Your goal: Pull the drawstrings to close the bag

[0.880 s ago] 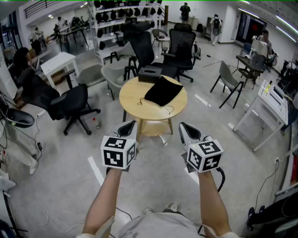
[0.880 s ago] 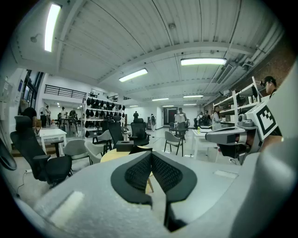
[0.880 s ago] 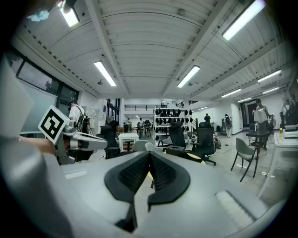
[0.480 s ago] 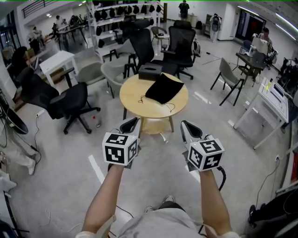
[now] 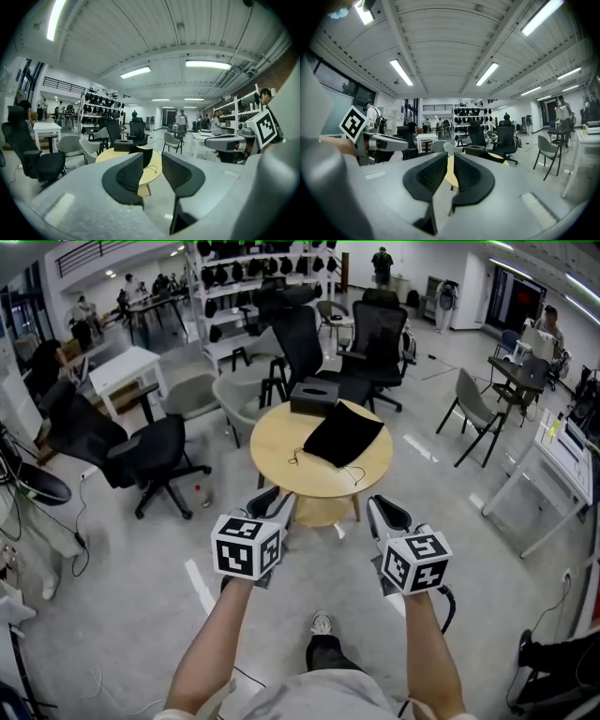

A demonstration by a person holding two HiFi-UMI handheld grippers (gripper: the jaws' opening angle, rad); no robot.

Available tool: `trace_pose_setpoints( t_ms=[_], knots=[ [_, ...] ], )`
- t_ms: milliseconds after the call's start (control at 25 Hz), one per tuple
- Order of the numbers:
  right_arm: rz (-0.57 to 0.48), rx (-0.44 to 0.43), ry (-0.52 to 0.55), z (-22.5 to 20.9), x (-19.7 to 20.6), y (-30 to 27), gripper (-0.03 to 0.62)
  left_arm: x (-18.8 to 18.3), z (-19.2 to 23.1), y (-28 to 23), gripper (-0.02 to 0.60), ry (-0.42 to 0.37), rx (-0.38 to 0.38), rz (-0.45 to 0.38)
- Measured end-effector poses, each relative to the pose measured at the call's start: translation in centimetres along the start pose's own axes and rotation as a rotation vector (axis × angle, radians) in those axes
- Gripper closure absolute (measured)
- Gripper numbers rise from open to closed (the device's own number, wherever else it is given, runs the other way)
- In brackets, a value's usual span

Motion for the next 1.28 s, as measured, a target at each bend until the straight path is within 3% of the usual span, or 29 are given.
trace_pose_setpoints(
  t_ms=[680,1280],
  knots=[
    [0.043,-0.073,-0.008,-5.3,-2.1,-17.2,0.471,-4.8,10.7,-11.4,0.337,0.026,-0.081,-0.009],
    [0.054,-0.115,0.008,-8.7,-4.1,-28.5,0.414,-8.0,17.2,-19.2,0.295,0.023,-0.120,-0.007]
  ],
)
Point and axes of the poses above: the fingertips, and each gripper's own axes: y backward along the fingers, z to its left, x out of its underside, the point moved 8 cm from there along y, backward along the fingers, and after that the axes turned 12 degrees about x, right-handed, at the moved point
